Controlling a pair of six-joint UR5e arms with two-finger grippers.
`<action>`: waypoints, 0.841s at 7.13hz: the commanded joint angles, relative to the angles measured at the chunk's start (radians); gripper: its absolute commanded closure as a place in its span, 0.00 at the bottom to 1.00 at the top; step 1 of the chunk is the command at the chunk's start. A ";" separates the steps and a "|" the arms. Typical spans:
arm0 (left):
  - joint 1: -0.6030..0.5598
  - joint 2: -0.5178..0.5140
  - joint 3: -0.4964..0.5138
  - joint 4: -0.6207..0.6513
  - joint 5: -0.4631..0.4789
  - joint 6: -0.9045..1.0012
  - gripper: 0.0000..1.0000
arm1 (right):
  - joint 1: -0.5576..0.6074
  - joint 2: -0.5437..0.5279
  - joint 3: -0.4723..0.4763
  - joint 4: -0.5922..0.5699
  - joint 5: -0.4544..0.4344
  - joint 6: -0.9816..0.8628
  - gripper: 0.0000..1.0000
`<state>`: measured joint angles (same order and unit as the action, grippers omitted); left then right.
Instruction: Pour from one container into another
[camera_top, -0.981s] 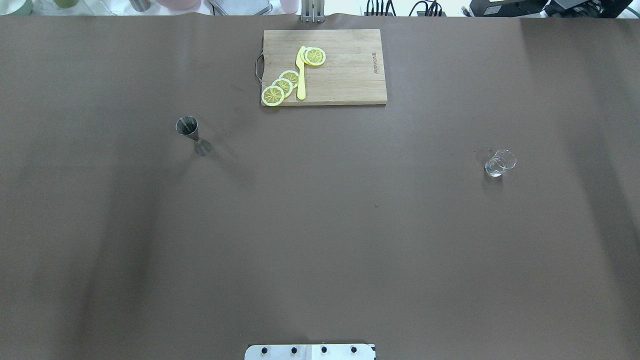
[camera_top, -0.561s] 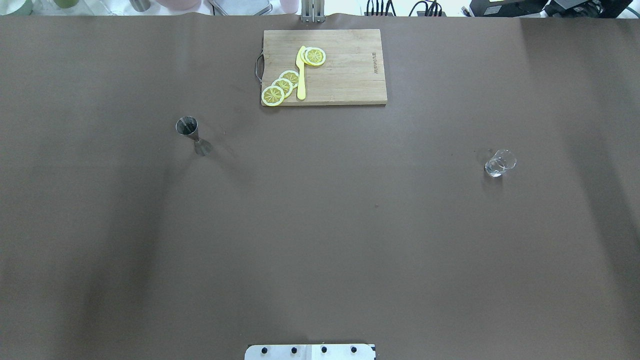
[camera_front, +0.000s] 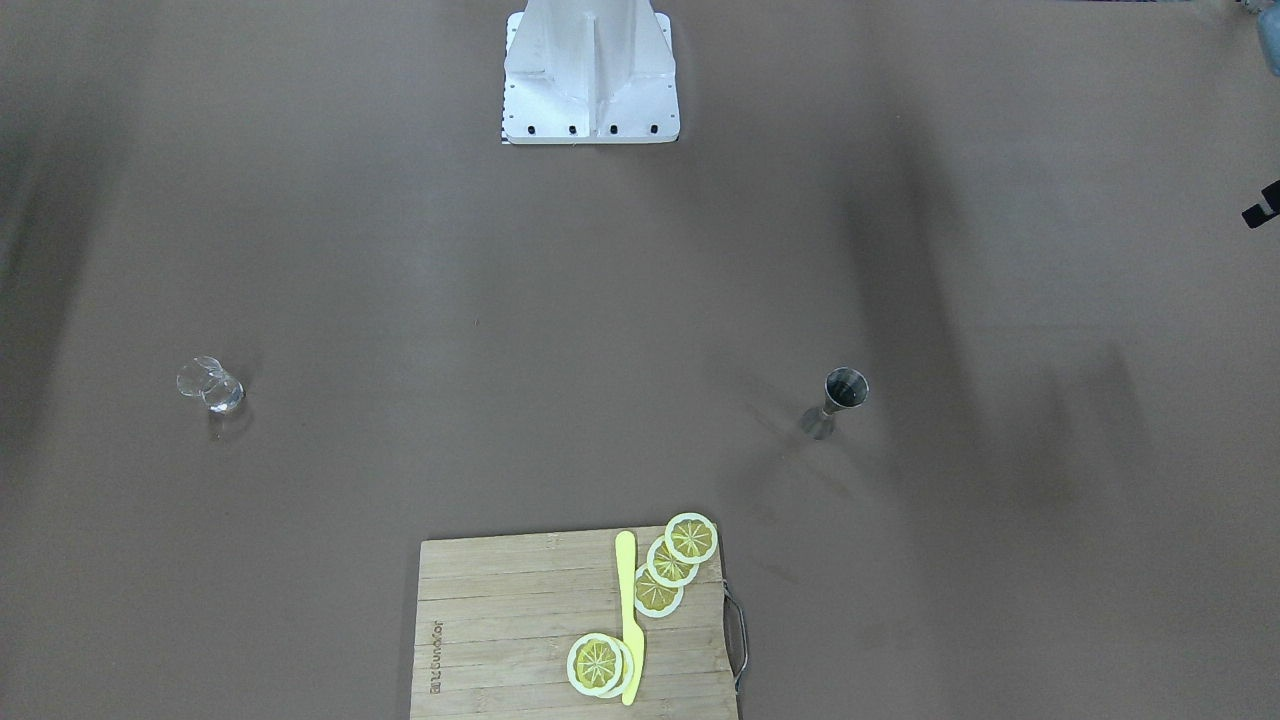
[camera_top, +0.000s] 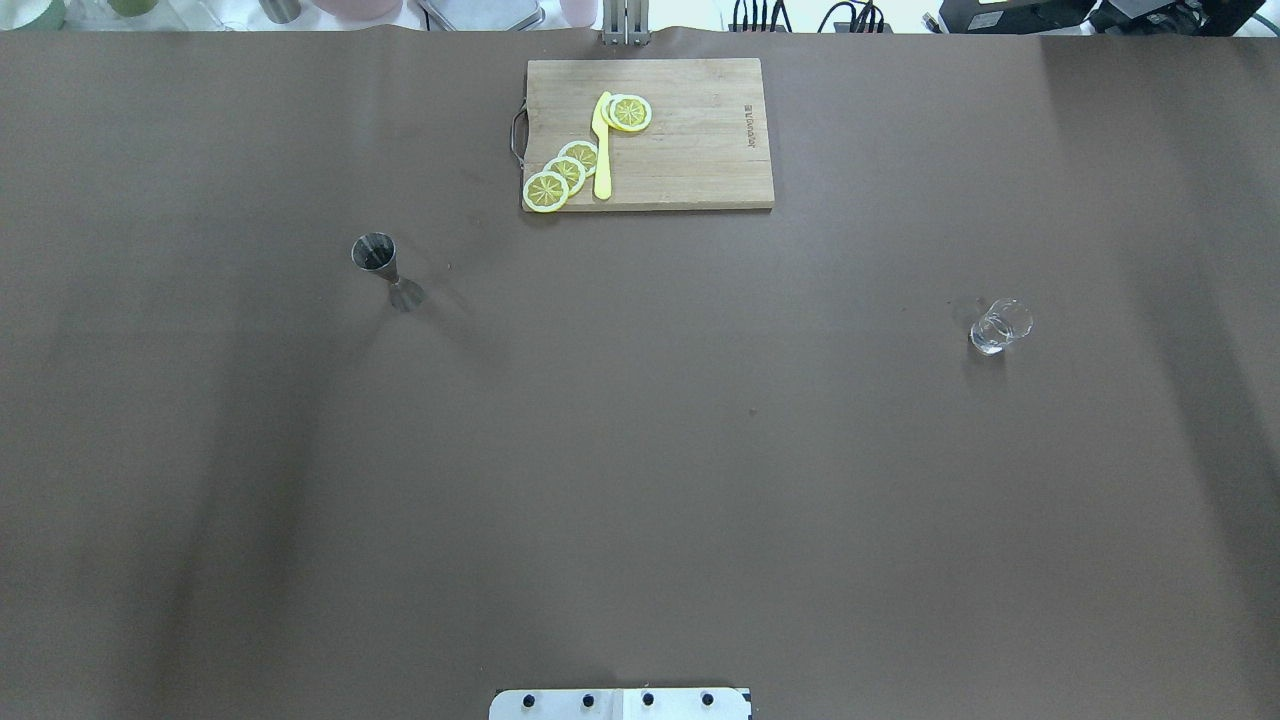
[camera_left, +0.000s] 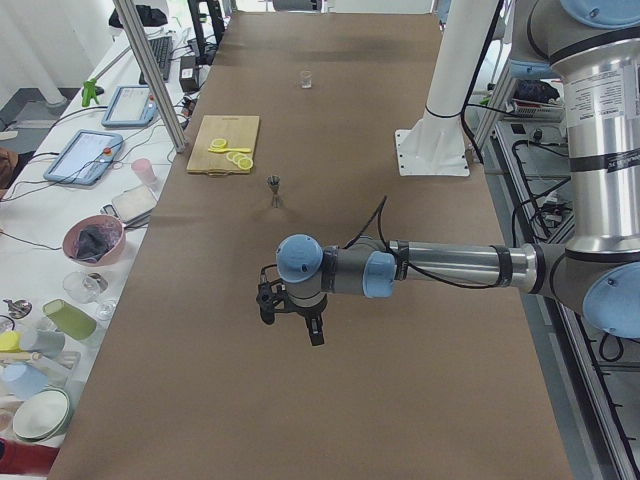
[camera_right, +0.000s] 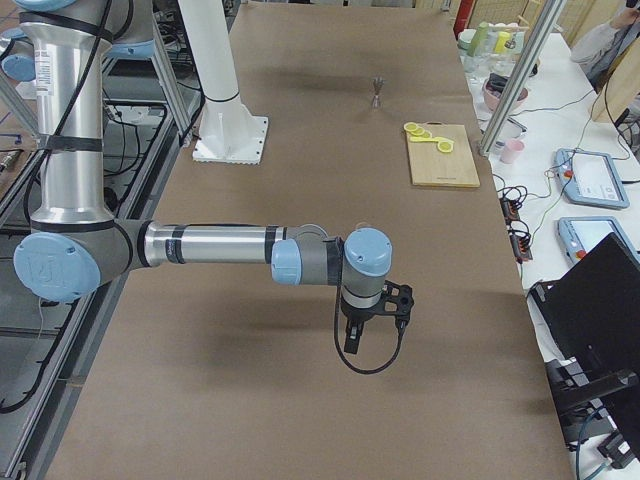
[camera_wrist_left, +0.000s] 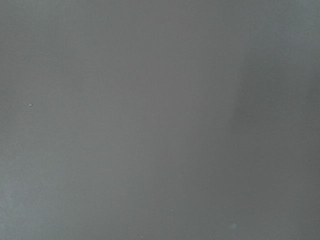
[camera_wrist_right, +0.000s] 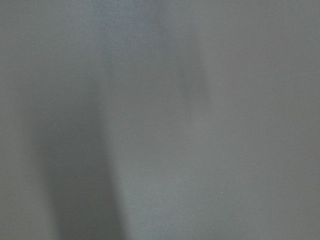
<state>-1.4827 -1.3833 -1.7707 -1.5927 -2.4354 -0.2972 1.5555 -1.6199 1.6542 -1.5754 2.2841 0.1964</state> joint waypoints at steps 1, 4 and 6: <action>0.001 -0.008 0.049 -0.004 -0.001 0.010 0.01 | 0.000 -0.002 0.001 0.000 0.000 0.000 0.00; 0.013 -0.025 0.057 -0.001 0.001 0.010 0.01 | 0.000 -0.002 0.004 0.000 0.000 0.000 0.00; 0.009 -0.028 0.079 -0.007 -0.002 0.003 0.01 | 0.000 -0.002 0.004 0.000 0.000 0.002 0.00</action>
